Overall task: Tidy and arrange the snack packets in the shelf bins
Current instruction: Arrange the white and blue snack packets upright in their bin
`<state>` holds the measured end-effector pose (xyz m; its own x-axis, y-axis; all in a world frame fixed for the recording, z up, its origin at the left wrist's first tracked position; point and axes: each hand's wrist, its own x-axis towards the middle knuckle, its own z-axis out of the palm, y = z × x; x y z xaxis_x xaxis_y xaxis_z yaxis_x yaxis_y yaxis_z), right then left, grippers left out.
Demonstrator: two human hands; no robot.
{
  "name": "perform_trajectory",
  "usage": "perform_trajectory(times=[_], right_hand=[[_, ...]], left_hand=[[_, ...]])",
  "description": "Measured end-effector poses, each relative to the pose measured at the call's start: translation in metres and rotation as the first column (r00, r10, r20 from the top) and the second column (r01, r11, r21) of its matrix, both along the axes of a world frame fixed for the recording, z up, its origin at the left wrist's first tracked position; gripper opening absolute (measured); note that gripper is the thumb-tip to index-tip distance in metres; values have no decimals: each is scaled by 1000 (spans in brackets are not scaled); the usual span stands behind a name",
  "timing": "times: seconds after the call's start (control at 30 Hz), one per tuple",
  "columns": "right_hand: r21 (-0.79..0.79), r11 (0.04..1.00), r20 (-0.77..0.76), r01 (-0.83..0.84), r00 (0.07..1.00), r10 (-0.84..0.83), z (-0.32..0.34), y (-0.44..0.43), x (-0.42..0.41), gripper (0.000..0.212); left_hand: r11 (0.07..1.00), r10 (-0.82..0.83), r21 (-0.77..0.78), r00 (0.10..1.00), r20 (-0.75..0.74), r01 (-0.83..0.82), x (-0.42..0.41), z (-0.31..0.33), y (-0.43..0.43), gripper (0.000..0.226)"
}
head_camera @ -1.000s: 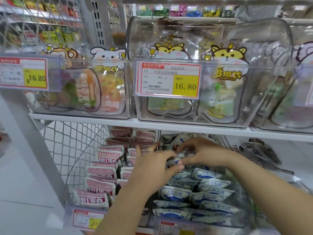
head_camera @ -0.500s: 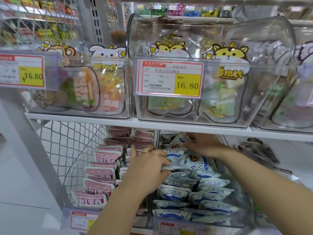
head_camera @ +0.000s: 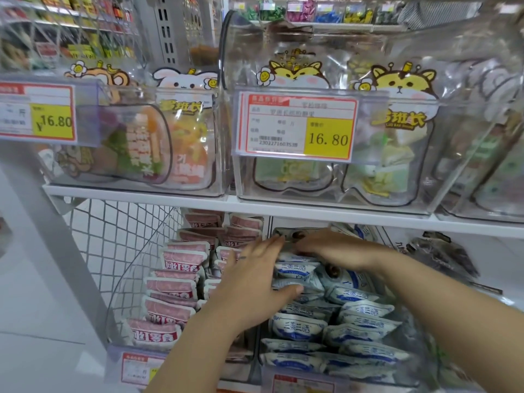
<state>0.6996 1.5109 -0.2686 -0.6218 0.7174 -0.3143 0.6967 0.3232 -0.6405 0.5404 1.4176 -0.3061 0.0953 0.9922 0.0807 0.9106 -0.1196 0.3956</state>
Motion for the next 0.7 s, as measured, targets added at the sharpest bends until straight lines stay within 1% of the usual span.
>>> perform_trajectory(times=[0.07,0.13,0.23,0.3,0.37,0.43,0.57,0.63,0.7], right_hand=[[-36,996,44,-78,996,80,-2,-1,-3,35],[-8,994,85,-109,990,109,-4,3,-3,28],[-9,1000,-3,1,1000,-1,-4,15,5,29],[12,998,-3,64,998,-64,-8,27,7,24],[110,991,63,81,994,-88,-16,40,3,22],[170,983,147,73,984,-98,-18,47,-5,29],[206,979,347,-6,936,-67,-20,55,-23,41],[208,976,407,-62,913,-28,-27,59,-30,44],[178,977,461,-118,887,23,-37,64,-34,49]], left_hand=[[1000,-14,-4,999,-52,14,1,0,1,71],[1000,-29,-6,992,-121,28,3,1,1,61],[998,-30,-52,991,-134,23,6,4,2,55],[997,-30,-72,993,-118,21,7,5,4,54],[996,-31,-82,994,-108,22,7,4,5,54],[996,-33,-87,994,-100,25,6,3,5,55],[994,-47,-104,992,-119,35,5,2,5,57],[993,-50,-112,991,-128,36,5,2,6,57],[993,-52,-109,990,-133,38,5,2,7,56]])
